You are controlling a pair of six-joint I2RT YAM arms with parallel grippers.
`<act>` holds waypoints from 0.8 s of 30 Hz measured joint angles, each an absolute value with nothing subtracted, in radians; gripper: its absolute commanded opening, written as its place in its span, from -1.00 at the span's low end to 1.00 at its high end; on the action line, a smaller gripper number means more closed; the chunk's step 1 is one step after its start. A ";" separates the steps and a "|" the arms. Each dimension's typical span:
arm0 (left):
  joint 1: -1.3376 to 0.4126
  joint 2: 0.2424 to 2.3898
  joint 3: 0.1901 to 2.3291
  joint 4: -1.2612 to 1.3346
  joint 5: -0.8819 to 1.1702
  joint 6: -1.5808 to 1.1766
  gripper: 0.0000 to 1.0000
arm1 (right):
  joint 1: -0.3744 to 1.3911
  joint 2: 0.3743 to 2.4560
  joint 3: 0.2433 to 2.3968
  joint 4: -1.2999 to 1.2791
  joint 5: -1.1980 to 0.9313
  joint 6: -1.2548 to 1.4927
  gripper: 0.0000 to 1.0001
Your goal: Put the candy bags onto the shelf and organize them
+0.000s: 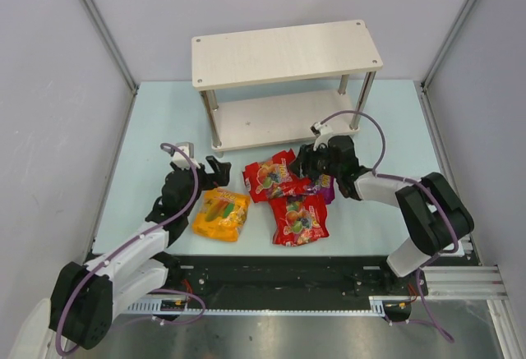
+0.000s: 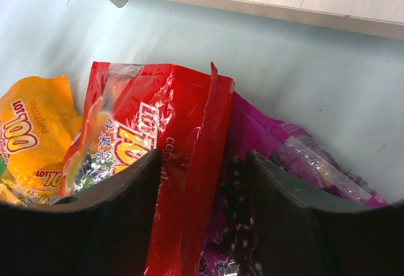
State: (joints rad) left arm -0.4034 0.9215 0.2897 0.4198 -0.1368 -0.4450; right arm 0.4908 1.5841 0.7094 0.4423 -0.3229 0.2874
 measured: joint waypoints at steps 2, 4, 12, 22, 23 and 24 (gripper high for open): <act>-0.403 0.921 0.290 0.419 -0.143 -0.445 0.99 | 0.491 1.596 0.710 0.448 -0.329 0.288 -0.13; -0.404 0.921 0.290 0.419 -0.150 -0.445 0.99 | 0.492 1.608 0.716 0.453 -0.339 0.288 -0.43; -0.404 0.921 0.290 0.411 -0.159 -0.445 0.99 | 0.487 1.607 0.725 0.453 -0.356 0.304 -1.00; -0.404 0.920 0.290 0.398 -0.173 -0.445 1.00 | 0.464 1.378 0.726 0.321 -0.338 0.311 -1.00; -0.404 0.920 0.290 0.396 -0.173 -0.445 0.99 | 0.463 1.355 0.731 0.299 -0.327 0.306 -1.00; -0.404 0.920 0.290 0.393 -0.173 -0.445 1.00 | 0.463 1.335 0.743 0.274 -0.318 0.297 -1.00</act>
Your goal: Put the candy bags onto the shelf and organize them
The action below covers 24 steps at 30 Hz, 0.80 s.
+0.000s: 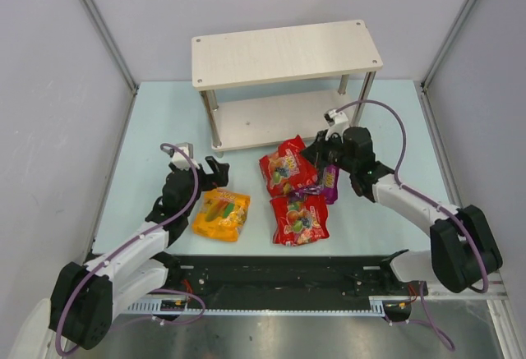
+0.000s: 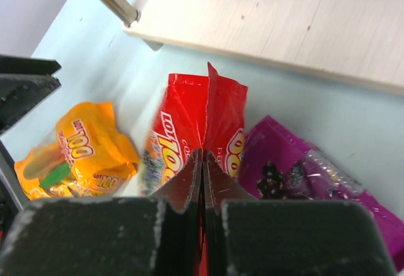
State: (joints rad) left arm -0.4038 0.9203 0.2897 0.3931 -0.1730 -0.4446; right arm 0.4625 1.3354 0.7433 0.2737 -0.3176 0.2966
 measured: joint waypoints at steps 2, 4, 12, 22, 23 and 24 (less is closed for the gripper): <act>-0.404 0.920 0.290 0.386 -0.173 -0.445 0.99 | 0.465 1.312 0.775 0.224 -0.288 0.277 -1.00; -0.404 0.920 0.290 0.380 -0.173 -0.445 0.99 | 0.471 1.294 0.807 0.175 -0.242 0.251 -1.00; -0.404 0.912 0.301 0.347 -0.173 -0.444 0.99 | 0.497 1.222 0.894 -0.003 -0.029 0.147 -1.00; -0.404 0.901 0.317 0.329 -0.173 -0.445 1.00 | 0.628 1.219 1.009 -0.110 0.332 -0.007 -1.00; -0.404 0.900 0.317 0.328 -0.173 -0.445 0.99 | 0.665 1.238 1.022 -0.107 0.374 -0.038 -1.00; -0.404 0.899 0.318 0.326 -0.173 -0.445 1.00 | 0.695 1.258 1.031 -0.105 0.409 -0.060 -1.00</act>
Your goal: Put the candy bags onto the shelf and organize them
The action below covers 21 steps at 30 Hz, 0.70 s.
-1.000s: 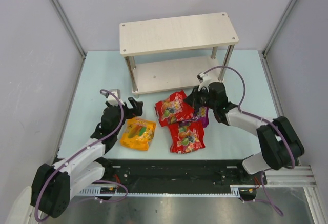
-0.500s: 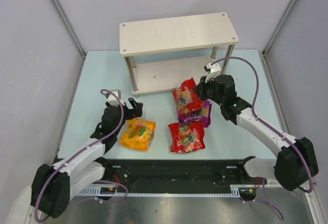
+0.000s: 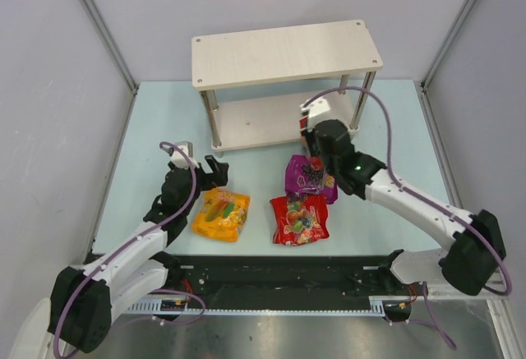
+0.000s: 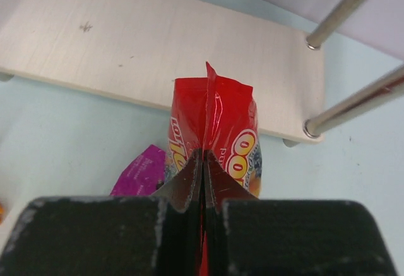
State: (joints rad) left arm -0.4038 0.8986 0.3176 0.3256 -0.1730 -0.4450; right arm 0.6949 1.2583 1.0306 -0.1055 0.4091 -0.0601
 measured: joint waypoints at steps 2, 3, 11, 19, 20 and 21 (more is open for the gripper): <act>-0.404 0.889 0.318 0.315 -0.174 -0.445 0.99 | 0.778 1.322 1.051 -0.086 0.482 -0.118 -1.00; -0.404 0.882 0.318 0.310 -0.176 -0.445 1.00 | 0.809 1.351 1.054 -0.075 0.498 -0.139 -1.00; -0.404 0.820 0.318 0.259 -0.214 -0.445 1.00 | 1.040 1.522 1.067 -0.001 0.561 -0.245 -1.00; -0.404 0.810 0.318 0.218 -0.259 -0.461 1.00 | 1.116 1.562 1.067 -0.095 0.432 -0.212 0.09; -0.404 0.810 0.318 0.217 -0.262 -0.463 1.00 | 1.116 1.562 1.067 -0.109 0.389 -0.197 0.38; -0.404 0.810 0.318 0.217 -0.264 -0.466 0.99 | 1.118 1.562 1.066 -0.113 0.353 -0.180 0.66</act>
State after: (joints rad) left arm -0.4038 0.8104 0.3183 0.2169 -0.2642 -0.4664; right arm 1.1179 1.5616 1.0664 -0.1131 0.3531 -0.1799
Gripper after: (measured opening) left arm 0.996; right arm 0.390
